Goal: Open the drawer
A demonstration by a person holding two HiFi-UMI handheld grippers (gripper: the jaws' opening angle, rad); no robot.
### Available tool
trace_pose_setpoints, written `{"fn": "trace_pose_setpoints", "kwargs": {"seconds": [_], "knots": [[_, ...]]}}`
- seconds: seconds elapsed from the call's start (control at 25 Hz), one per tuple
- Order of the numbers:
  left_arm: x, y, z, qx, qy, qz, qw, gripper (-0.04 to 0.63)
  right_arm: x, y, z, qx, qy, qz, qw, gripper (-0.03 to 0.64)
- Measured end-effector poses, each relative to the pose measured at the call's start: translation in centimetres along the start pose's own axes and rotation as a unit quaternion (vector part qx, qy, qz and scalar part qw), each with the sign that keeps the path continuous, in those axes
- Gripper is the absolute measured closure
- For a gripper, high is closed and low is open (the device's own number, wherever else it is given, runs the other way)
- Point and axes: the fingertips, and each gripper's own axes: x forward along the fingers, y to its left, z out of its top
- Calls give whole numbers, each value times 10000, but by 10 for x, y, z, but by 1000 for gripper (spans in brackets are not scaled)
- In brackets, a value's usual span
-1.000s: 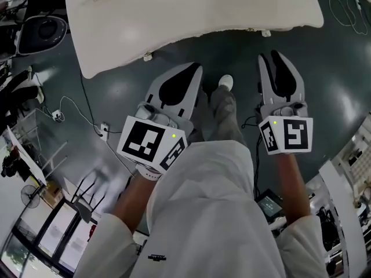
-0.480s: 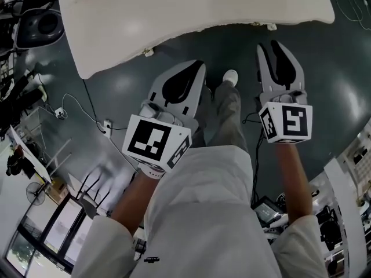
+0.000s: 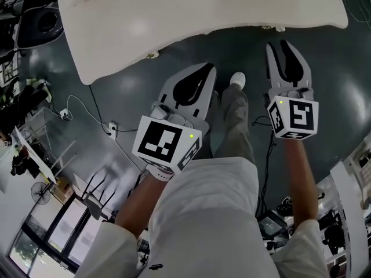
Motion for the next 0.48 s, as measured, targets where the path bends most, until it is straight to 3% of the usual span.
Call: {"fn": "trace_pose_setpoints", "kwargs": {"seconds": [0.48], "knots": [[22,7,-28,-151,149,20,9998,586,31,-23,-54,-8,405,-98,9991,463]]}}
